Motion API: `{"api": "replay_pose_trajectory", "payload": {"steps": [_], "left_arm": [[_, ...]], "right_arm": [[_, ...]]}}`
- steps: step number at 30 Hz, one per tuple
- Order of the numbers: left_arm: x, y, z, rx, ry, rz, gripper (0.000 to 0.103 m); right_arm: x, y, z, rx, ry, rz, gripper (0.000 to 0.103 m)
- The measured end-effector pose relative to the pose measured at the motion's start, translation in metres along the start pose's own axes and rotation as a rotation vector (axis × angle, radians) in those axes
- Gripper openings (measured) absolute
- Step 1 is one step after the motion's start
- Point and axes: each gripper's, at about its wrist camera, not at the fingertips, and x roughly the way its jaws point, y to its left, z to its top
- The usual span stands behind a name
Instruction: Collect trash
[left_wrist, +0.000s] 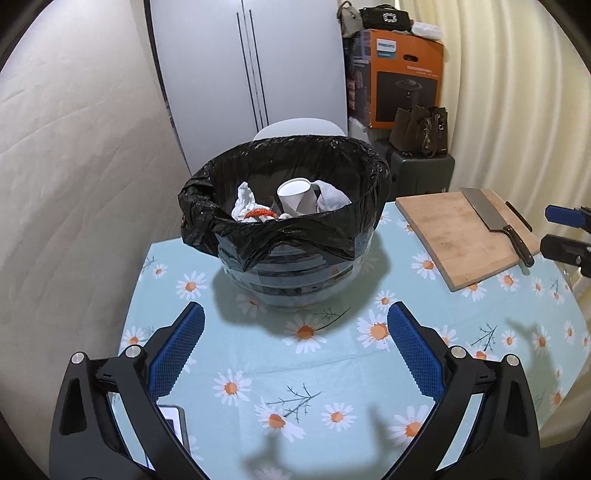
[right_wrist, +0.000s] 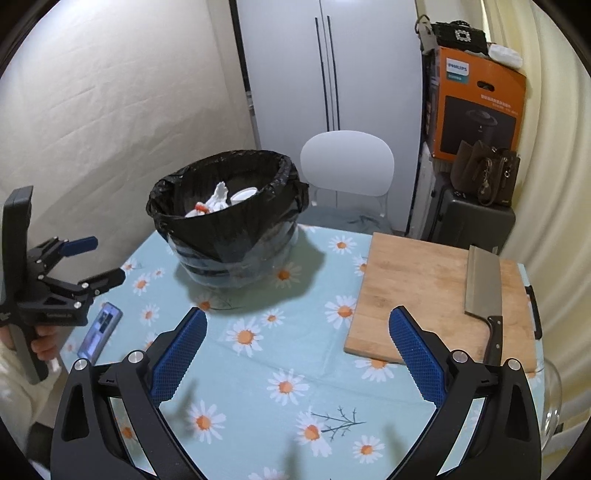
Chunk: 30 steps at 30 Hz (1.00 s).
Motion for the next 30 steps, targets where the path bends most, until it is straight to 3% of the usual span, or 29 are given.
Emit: {"api": "replay_pose_trajectory", "payload": {"steps": [8, 16, 22, 30], "left_arm": [[-0.002, 0.001, 0.007, 0.007, 0.022, -0.040, 0.097], [0.000, -0.007, -0.004, -0.017, 0.045, -0.026, 0.097], [-0.001, -0.016, -0.010, 0.028, 0.016, -0.005, 0.097], [-0.002, -0.017, -0.004, -0.040, 0.021, -0.018, 0.097]], "right_arm": [[-0.004, 0.008, 0.004, -0.013, 0.040, -0.013, 0.095], [-0.001, 0.011, -0.001, -0.047, 0.054, 0.031, 0.095], [0.001, 0.011, -0.011, -0.057, 0.034, 0.041, 0.095], [-0.005, 0.009, -0.005, -0.084, 0.063, 0.073, 0.095]]}}
